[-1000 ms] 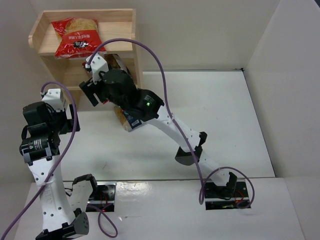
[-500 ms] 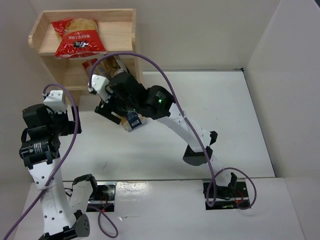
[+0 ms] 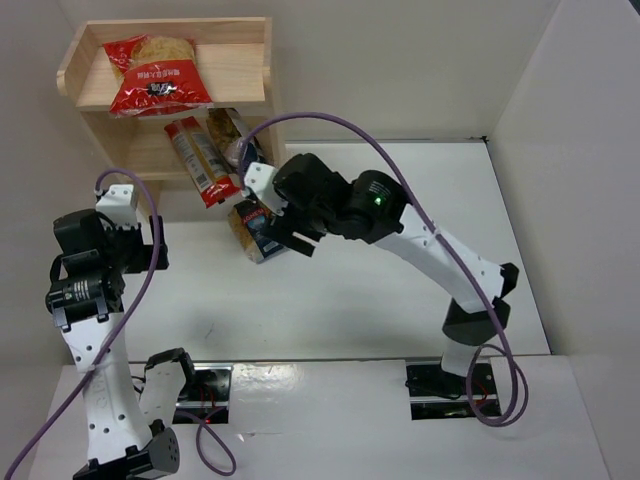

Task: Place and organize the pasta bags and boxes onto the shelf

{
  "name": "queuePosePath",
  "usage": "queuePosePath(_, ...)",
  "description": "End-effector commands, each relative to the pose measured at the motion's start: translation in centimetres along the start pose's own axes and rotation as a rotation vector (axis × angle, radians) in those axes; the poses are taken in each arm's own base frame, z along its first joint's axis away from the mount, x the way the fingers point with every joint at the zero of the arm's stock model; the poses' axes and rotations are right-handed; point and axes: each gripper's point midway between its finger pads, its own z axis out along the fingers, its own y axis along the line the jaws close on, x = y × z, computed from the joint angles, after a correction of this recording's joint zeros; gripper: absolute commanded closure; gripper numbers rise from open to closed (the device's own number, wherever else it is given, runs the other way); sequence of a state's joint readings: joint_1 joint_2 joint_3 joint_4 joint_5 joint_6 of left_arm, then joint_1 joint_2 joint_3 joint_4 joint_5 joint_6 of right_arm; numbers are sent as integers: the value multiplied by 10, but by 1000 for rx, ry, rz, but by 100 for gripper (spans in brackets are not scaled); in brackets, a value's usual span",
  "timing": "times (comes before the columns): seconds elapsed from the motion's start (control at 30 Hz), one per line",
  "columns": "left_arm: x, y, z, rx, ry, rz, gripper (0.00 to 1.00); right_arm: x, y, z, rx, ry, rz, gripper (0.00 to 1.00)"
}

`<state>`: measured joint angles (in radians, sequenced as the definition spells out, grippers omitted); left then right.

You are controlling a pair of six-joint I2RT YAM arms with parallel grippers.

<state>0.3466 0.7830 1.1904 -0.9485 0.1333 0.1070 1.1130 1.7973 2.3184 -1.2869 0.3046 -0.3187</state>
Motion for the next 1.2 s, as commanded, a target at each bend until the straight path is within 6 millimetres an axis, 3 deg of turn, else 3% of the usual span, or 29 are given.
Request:
queuePosePath(0.0, -12, 0, 2, 11, -62, 29, 0, 61, -27, -12, 68, 136, -4, 12)
queuePosePath(0.03, -12, 0, 2, 11, -62, 29, 0, 75, -27, -11, 65, 170, -13, 12)
queuePosePath(0.07, -12, 0, 2, 11, -62, 29, 0, 103, -19, -4, 46, 251, -29, 12)
queuePosePath(0.1, -12, 0, 2, 11, -62, 29, 0, 112, -26, -16, 72, 237, -14, 12)
queuePosePath(0.13, -11, 0, 4, 10, -64, 29, 0, 138, -25, -12, 65, 307, -22, 12)
queuePosePath(0.23, -8, 0, 6, 12, -54, 27, 0, 173, -32, -30, 72, 323, 31, 11)
queuePosePath(0.27, -8, 0, 6, 12, -53, 27, 0, 193, -24, -26, 51, 367, 32, 11)
queuePosePath(0.33, -8, 0, 4, 11, -62, 29, 0, 207, -26, -37, 72, 338, 55, 11)
queuePosePath(0.37, -11, 0, 4, 9, -71, 31, 0, 225, -24, -35, 77, 369, 70, 11)
queuePosePath(0.53, -11, 0, 4, 9, -71, 22, 0, 247, -43, -42, 231, 291, 180, 11)
queuePosePath(0.83, -10, 2, 7, 0, -69, 21, 0, 288, -88, -74, 563, 154, 476, 8)
queuePosePath(1.0, -10, 2, 7, 0, -69, 21, 0, 305, -91, -92, 629, 83, 616, 7)
queuePosePath(1.17, -9, 0, 9, 11, -62, 20, 0, 314, -100, -108, 704, 75, 648, 7)
